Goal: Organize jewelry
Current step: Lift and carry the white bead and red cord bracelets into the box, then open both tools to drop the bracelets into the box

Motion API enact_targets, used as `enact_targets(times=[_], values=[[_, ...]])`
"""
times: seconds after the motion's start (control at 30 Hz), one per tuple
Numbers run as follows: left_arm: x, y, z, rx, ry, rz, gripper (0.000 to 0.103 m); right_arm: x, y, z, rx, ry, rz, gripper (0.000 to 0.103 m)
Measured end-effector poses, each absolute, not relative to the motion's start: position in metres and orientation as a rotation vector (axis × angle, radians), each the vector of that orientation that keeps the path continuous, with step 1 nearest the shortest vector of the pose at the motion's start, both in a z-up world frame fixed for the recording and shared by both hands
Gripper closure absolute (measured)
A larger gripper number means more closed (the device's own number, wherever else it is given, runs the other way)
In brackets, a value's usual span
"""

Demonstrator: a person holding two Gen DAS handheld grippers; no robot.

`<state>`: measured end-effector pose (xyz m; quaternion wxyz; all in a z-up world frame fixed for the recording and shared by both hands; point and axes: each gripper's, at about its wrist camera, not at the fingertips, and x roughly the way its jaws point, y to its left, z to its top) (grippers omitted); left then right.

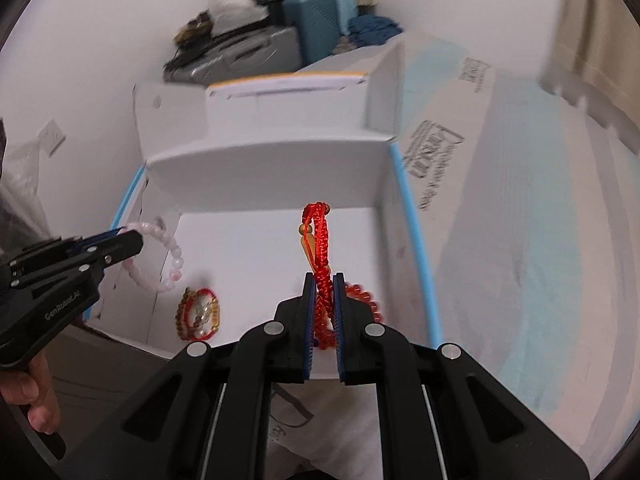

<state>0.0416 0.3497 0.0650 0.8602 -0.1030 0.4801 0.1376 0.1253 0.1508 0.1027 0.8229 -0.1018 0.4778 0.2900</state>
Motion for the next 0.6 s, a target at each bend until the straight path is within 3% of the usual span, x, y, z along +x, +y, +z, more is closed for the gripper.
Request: enact_targets(times=[0.6], values=[[0.053, 0.394, -0.015, -0.271, 1.198, 0.305, 0.092, 0.142, 0.214, 0.003, -0.44, 1.333, 0.59, 0.095]])
